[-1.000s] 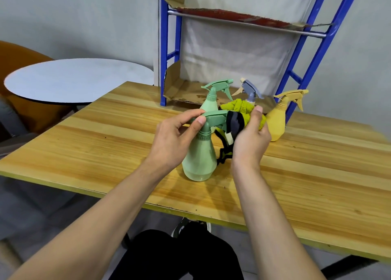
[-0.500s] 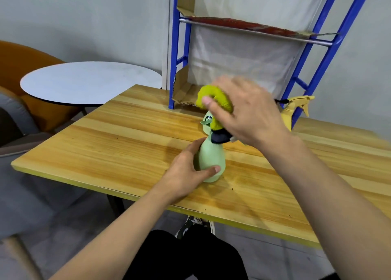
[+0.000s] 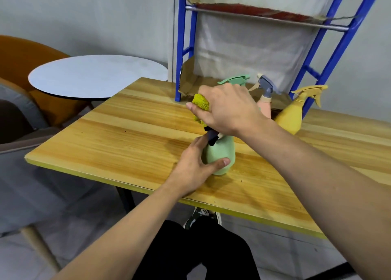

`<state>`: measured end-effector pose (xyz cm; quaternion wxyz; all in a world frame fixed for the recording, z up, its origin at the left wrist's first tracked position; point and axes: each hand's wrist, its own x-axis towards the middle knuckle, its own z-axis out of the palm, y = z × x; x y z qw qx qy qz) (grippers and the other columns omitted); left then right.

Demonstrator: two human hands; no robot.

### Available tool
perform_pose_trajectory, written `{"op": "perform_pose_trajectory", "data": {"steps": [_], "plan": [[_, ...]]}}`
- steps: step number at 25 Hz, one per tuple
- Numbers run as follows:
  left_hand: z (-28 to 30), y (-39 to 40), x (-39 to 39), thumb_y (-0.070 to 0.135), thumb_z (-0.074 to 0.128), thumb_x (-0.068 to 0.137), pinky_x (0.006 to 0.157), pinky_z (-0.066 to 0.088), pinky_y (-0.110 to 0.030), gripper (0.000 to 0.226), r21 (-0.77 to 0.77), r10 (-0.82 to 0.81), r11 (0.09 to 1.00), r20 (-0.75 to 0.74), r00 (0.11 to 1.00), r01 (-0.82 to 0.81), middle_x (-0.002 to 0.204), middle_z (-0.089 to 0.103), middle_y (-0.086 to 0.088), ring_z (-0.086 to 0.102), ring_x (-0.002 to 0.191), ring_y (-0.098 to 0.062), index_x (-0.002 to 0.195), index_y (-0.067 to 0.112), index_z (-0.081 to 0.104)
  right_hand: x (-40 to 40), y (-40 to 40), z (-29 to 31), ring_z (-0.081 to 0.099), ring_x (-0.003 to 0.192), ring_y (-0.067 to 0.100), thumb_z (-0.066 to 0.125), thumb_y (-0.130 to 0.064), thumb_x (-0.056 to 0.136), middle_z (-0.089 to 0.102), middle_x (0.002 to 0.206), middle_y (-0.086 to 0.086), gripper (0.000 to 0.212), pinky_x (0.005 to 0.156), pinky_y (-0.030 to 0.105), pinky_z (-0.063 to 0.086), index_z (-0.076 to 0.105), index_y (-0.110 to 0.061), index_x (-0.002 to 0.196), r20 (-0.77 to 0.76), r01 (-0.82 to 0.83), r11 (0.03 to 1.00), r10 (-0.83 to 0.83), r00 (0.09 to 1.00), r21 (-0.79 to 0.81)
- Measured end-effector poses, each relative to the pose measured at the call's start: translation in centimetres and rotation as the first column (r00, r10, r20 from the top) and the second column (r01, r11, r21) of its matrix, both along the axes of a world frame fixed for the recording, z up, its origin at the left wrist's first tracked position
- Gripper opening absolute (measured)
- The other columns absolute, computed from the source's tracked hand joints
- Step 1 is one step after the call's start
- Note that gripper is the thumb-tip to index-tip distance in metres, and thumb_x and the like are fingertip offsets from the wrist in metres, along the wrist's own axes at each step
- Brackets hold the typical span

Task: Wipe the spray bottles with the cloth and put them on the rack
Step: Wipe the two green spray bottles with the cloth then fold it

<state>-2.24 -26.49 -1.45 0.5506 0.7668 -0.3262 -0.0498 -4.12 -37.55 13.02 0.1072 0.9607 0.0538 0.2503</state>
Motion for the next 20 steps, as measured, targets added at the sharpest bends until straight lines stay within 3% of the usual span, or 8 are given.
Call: {"op": "perform_pose_trajectory", "data": {"steps": [4,10,14,16,17,18,19,20], "plan": [[-0.3,0.0,-0.1,0.054,0.079,0.078,0.114,0.044,-0.040,0.087,0.028,-0.020,0.999,-0.019,1.000,0.021,0.142,0.053,0.010,0.050,0.132,-0.011,0.154,0.038,0.039,-0.6,-1.8,2.6,0.069,0.082,0.024,0.045,-0.074,0.091,0.073,0.082,0.000,0.058,0.077,0.043,0.056,0.065,-0.019,0.088,0.086,-0.057,0.781,0.004,0.996,0.622],[-0.3,-0.1,-0.1,0.047,0.082,0.082,0.115,0.043,-0.039,0.089,0.037,0.011,0.999,0.005,1.000,-0.012,0.147,0.053,0.005,0.049,0.134,-0.012,0.157,0.030,0.039,-3.1,-2.9,0.7,0.065,0.094,0.029,0.042,-0.075,0.090,0.069,0.100,0.000,0.051,0.079,0.044,0.052,0.058,-0.030,0.107,0.040,0.007,0.992,-0.012,0.999,0.130],[-0.7,-0.1,0.2,0.056,0.080,0.080,0.114,0.044,-0.040,0.090,0.037,0.013,0.999,0.008,1.000,-0.014,0.147,0.053,0.005,0.049,0.135,-0.011,0.156,0.031,0.040,-1.2,-2.9,-1.1,0.063,0.076,0.032,0.044,-0.063,0.098,0.064,0.075,-0.001,0.042,0.070,0.043,0.049,0.051,-0.024,0.082,0.263,-0.046,0.960,-0.030,0.964,0.277],[-0.7,-0.1,0.2,0.052,0.081,0.082,0.115,0.043,-0.040,0.089,0.038,0.014,0.999,0.006,1.000,-0.014,0.149,0.052,0.007,0.048,0.136,-0.009,0.157,0.030,0.039,-0.6,-3.2,-0.6,0.067,0.073,0.026,0.047,-0.061,0.098,0.070,0.072,0.000,0.050,0.076,0.045,0.054,0.060,-0.018,0.076,0.332,-0.170,0.755,-0.066,0.941,0.633],[-0.8,-0.1,0.1,0.053,0.081,0.081,0.116,0.043,-0.040,0.090,0.030,0.013,0.999,0.000,1.000,-0.013,0.150,0.050,0.009,0.047,0.137,-0.008,0.157,0.031,0.038,-0.6,-3.6,-0.5,0.072,0.076,0.025,0.051,-0.056,0.099,0.074,0.075,0.001,0.050,0.081,0.045,0.057,0.069,-0.016,0.076,0.380,-0.293,0.511,-0.071,0.922,0.808],[-0.8,0.0,0.1,0.058,0.079,0.079,0.116,0.044,-0.042,0.092,0.021,0.008,1.000,-0.006,1.000,-0.007,0.150,0.049,0.012,0.046,0.137,-0.007,0.157,0.032,0.037,-0.9,-3.6,-0.4,0.075,0.080,0.023,0.053,-0.047,0.101,0.077,0.078,0.002,0.045,0.084,0.043,0.059,0.075,-0.017,0.076,0.433,-0.399,0.242,-0.106,0.895,0.884],[-0.9,0.0,0.0,0.064,0.076,0.077,0.115,0.045,-0.044,0.095,0.014,0.001,1.000,-0.012,1.000,-0.001,0.149,0.049,0.014,0.047,0.138,-0.007,0.157,0.033,0.036,-1.4,-3.9,-0.5,0.075,0.082,0.019,0.055,-0.037,0.102,0.078,0.079,-0.001,0.039,0.085,0.038,0.059,0.077,-0.017,0.077,0.469,-0.464,0.072,-0.172,0.866,0.883],[-0.9,0.0,0.0,0.068,0.074,0.075,0.115,0.045,-0.045,0.097,0.016,-0.004,1.000,-0.014,1.000,0.005,0.149,0.049,0.015,0.047,0.138,-0.007,0.157,0.034,0.035,-2.2,-4.0,-0.7,0.074,0.080,0.013,0.057,-0.030,0.102,0.077,0.077,-0.006,0.032,0.081,0.030,0.058,0.076,-0.017,0.080,0.486,-0.491,0.040,-0.224,0.845,0.870]]}}
